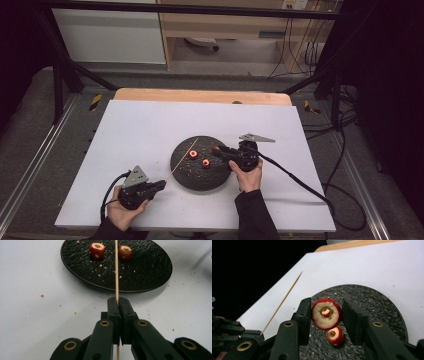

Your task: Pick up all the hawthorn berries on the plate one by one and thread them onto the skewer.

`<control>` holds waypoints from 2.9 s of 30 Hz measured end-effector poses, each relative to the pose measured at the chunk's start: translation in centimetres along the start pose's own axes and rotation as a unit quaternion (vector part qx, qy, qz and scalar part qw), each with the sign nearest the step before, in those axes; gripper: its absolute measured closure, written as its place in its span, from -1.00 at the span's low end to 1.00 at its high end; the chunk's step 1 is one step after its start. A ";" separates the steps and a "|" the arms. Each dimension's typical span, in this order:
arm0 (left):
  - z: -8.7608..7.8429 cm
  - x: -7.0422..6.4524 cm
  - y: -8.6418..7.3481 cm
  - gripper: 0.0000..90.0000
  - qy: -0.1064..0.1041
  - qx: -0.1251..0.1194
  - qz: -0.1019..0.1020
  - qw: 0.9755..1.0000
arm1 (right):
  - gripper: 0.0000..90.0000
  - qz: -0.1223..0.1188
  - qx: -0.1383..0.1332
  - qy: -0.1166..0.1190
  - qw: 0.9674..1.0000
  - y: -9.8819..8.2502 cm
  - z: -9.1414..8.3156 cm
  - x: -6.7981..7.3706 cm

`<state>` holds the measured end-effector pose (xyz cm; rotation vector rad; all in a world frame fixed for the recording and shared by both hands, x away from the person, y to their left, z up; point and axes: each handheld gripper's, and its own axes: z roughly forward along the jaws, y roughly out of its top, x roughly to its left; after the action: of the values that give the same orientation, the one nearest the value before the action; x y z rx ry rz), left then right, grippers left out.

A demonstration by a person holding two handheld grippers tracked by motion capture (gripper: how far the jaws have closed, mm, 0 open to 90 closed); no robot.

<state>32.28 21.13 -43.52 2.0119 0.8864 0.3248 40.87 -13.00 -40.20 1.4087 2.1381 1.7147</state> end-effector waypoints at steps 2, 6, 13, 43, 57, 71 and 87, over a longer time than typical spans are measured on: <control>0.1 -0.1 0.1 0.97 0.002 -0.002 0.000 1.000 | 0.35 0.006 -0.015 0.002 1.000 -0.2 0.1 0.1; 0.1 -0.1 0.4 0.97 0.004 -0.005 -0.004 1.000 | 0.35 0.015 -0.036 0.006 0.999 -0.5 0.3 0.1; 0.1 -0.2 1.4 0.97 0.010 -0.015 -0.012 1.000 | 0.35 0.029 -0.088 0.014 0.996 -0.1 0.1 0.4; 2.3 -2.8 3.0 0.97 -0.012 -0.038 -0.010 0.999 | 0.35 0.087 -0.252 0.027 0.963 1.6 -0.1 0.2; 2.8 -3.5 2.6 0.97 -0.020 -0.041 -0.014 0.999 | 0.36 0.106 -0.265 0.033 0.958 1.1 0.9 -0.1; 2.9 -3.5 2.5 0.97 -0.018 -0.043 -0.018 0.999 | 0.36 0.112 -0.265 0.039 0.957 0.6 1.3 0.0; 3.4 -4.4 2.9 0.97 -0.003 -0.058 -0.047 0.997 | 0.36 0.136 -0.277 0.047 0.950 0.0 1.9 0.2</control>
<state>32.31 14.95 -42.69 1.8573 0.9338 0.3093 41.80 -11.46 -40.89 1.5074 1.3536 2.2772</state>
